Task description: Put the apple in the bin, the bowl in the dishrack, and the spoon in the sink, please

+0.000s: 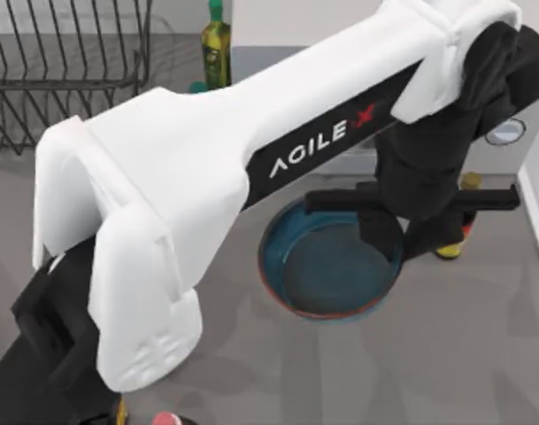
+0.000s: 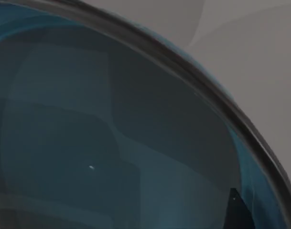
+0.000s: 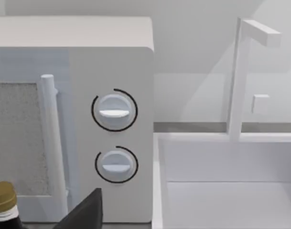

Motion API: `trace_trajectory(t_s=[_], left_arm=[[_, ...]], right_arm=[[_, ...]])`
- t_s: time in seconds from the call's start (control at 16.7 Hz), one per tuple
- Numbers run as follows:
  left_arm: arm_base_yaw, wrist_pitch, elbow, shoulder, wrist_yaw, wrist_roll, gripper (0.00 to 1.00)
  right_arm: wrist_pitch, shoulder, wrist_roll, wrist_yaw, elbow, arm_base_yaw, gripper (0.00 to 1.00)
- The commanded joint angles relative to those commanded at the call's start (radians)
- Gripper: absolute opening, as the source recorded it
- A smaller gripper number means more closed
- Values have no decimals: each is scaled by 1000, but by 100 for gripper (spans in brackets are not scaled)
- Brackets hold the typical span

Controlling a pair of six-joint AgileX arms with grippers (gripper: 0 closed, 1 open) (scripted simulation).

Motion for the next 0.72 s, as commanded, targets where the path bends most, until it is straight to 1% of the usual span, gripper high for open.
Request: trace_trajectory(t_s=[0.3,0.42,0.54,0.72], left_arm=[[2,-6,7,-3,0,2,0],[23,15,-20,-30,2,18,0],[70,64,-76,-94,7,54,0],[180,186,-199,-252,25,141,0]], right_arm=[[0,0,0,0,0,0,100],[0,0,0,0,0,0,100],[0,0,0,0,0,0,100],[0,0,0,0,0,0,100]])
